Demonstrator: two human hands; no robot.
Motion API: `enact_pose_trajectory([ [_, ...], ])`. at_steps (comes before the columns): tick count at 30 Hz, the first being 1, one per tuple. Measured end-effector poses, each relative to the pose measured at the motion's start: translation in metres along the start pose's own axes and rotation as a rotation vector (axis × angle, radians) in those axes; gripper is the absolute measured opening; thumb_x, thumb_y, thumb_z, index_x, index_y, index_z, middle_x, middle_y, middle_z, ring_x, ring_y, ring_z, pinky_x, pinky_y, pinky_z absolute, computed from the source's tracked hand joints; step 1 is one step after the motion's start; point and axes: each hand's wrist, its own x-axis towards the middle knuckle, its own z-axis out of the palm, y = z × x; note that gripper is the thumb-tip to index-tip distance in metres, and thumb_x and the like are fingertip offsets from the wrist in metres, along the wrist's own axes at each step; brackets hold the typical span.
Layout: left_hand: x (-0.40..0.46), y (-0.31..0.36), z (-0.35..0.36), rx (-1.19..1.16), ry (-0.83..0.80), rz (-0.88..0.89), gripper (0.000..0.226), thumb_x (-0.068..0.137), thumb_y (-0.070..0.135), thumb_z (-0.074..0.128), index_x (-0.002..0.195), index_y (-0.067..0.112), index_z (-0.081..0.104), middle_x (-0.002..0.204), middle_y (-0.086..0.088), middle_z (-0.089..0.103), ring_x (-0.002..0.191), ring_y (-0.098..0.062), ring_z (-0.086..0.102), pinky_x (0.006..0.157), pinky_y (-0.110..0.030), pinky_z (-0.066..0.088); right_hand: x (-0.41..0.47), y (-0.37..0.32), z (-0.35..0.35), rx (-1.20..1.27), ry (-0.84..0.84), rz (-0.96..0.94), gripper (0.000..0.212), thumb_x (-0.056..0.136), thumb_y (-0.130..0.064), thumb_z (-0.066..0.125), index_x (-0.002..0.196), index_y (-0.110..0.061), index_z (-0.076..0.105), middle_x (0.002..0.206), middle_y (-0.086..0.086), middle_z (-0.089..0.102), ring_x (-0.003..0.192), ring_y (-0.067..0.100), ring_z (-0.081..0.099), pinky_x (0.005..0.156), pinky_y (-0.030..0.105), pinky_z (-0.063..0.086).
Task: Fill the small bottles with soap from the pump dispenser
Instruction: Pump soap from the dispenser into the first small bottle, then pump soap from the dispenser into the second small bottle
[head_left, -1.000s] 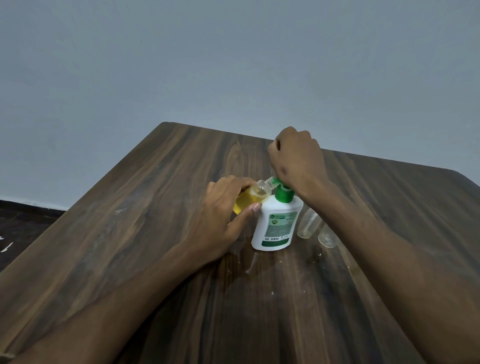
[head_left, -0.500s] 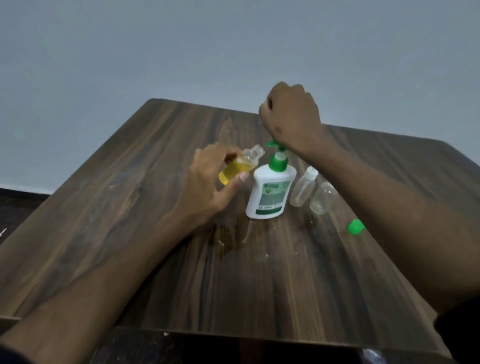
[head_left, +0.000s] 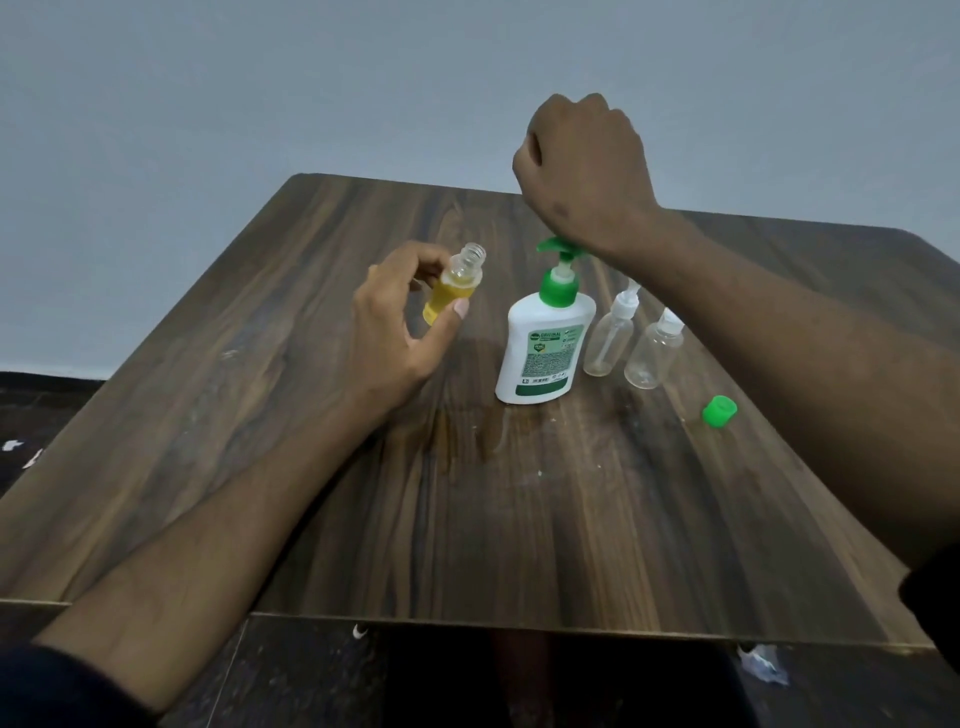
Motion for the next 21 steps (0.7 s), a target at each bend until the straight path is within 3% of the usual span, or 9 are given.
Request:
enact_pose_trajectory([
  [5,0.002,0.004,-0.004,0.002,0.006,-0.041,0.022,0.093,0.016,0.07,0.109,0.002,0.066,0.102,-0.004,0.07,0.093,-0.013,0.063,0.083,-0.036,0.051,0.0,0.016,-0.02,0.023,0.099,0.053,0.024,0.096,-0.023,0.034,0.08,-0.008,0.045,0.076,0.012,0.047,0.07,0.035,0.044,0.065,0.037,0.028],
  [9,0.001,0.013,-0.009,0.066,-0.032,-0.052,0.017,0.094,0.004,0.072,0.11,-0.001,0.065,0.103,-0.008,0.07,0.093,0.006,0.057,0.083,-0.007,0.04,-0.018,0.054,-0.041,0.091,0.201,0.114,0.031,0.094,-0.029,0.036,0.078,-0.008,0.051,0.07,0.011,0.052,0.067,0.031,0.049,0.06,0.035,0.032],
  [11,0.0,0.014,-0.01,0.075,-0.034,-0.047,0.018,0.094,0.005,0.071,0.11,-0.002,0.065,0.103,-0.009,0.07,0.093,0.012,0.054,0.083,-0.004,0.037,-0.046,0.08,-0.05,0.117,0.201,0.143,0.032,0.094,-0.029,0.038,0.079,-0.008,0.057,0.072,0.008,0.059,0.069,0.029,0.055,0.063,0.038,0.041],
  [13,0.002,0.013,-0.008,0.069,-0.028,-0.036,0.019,0.094,0.008,0.069,0.11,-0.002,0.065,0.103,-0.009,0.07,0.092,0.006,0.056,0.084,-0.005,0.038,-0.088,0.107,-0.052,0.13,0.154,0.217,0.029,0.096,-0.028,0.043,0.087,-0.011,0.065,0.078,0.003,0.065,0.074,0.026,0.058,0.067,0.036,0.042],
  [15,0.003,0.011,-0.006,0.066,-0.022,-0.045,0.02,0.094,0.011,0.069,0.11,0.0,0.065,0.103,-0.01,0.07,0.091,-0.005,0.059,0.084,-0.011,0.042,-0.141,0.126,-0.043,0.149,0.04,0.299,0.026,0.096,-0.029,0.048,0.094,-0.014,0.069,0.08,-0.002,0.063,0.076,0.021,0.058,0.068,0.031,0.036],
  [17,0.003,0.009,-0.006,0.071,-0.025,-0.052,0.021,0.095,0.015,0.068,0.112,0.003,0.065,0.105,-0.008,0.07,0.094,-0.014,0.062,0.085,-0.018,0.045,-0.193,0.137,-0.026,0.244,-0.095,0.374,0.028,0.094,-0.036,0.053,0.104,-0.017,0.071,0.087,-0.005,0.064,0.081,0.018,0.063,0.071,0.029,0.039],
  [21,0.007,0.008,-0.005,0.068,0.046,-0.065,0.02,0.097,0.02,0.07,0.115,0.019,0.062,0.105,0.004,0.067,0.093,-0.013,0.062,0.083,-0.032,0.05,-0.255,0.139,0.006,0.365,-0.207,0.459,0.033,0.092,-0.043,0.072,0.12,-0.027,0.064,0.11,-0.01,0.065,0.095,0.011,0.062,0.082,0.03,0.046],
])
